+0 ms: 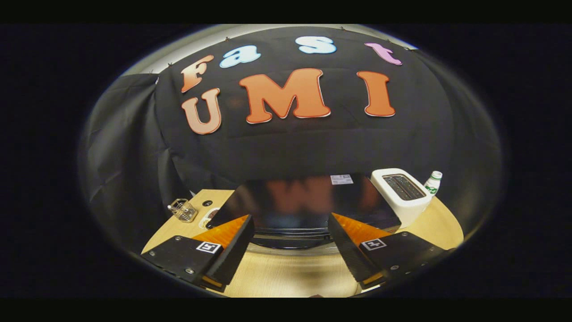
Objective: Open the toaster oven, put the food inside, and close the toaster oven door.
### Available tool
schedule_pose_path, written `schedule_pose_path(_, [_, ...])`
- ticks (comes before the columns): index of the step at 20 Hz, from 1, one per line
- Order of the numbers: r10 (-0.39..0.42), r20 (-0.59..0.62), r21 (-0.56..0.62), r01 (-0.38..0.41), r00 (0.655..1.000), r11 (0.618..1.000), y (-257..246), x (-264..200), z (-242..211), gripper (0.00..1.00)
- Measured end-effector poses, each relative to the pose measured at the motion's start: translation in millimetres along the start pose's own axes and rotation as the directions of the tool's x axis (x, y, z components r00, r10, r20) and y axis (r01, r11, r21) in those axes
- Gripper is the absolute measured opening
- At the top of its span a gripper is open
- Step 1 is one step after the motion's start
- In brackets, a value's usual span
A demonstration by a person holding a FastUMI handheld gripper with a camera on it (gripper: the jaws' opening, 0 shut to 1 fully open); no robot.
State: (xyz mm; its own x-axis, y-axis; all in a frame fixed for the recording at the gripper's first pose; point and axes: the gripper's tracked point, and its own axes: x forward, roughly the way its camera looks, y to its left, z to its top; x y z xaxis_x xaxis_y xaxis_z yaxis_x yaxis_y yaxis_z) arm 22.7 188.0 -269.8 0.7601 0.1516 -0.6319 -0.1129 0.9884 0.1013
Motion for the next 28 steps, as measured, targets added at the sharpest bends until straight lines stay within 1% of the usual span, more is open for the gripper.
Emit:
schedule_pose_path(4, [-0.053, -0.018, -0.009, 0.053, 0.998, 0.999, -3, 15, -18, 0.98])
schedule_pose_path(6, [-0.067, -0.027, -0.015, 0.067, 0.997, 0.998, -4, 19, -31, 0.98])
schedule_pose_path(8, [-0.080, 0.021, -0.048, 0.081, 0.997, 0.996, -6, 19, -28, 0.98])
schedule_pose_path(9, [-0.086, 0.023, -0.073, 0.088, 0.996, 0.993, -6, 15, -32, 0.96])
schedule_pose_path(10, [-0.092, 0.045, -0.085, 0.095, 0.995, 0.992, -6, 15, -35, 0.96])
schedule_pose_path(12, [-0.092, 0.049, -0.075, 0.096, 0.995, 0.993, -4, 9, -37, 0.94])
schedule_pose_path(15, [-0.076, 0.033, -0.043, 0.077, 0.997, 0.996, 2, 0, -44, 0.89])
schedule_pose_path(18, [-0.047, -0.007, -0.047, 0.047, 0.999, 0.998, 1, -17, -58, 0.88])
schedule_pose_path(21, [-0.020, -0.074, -0.046, 0.016, 0.997, 0.999, 4, -33, -73, 0.88])
schedule_pose_path(24, [-0.005, -0.139, -0.054, -0.003, 0.990, 0.999, 4, -48, -90, 0.88])
schedule_pose_path(26, [-0.002, -0.168, -0.043, -0.005, 0.986, 0.999, 5, -54, -99, 0.88])
schedule_pose_path(28, [0.005, -0.188, -0.056, -0.016, 0.982, 0.998, 5, -64, -112, 0.88])
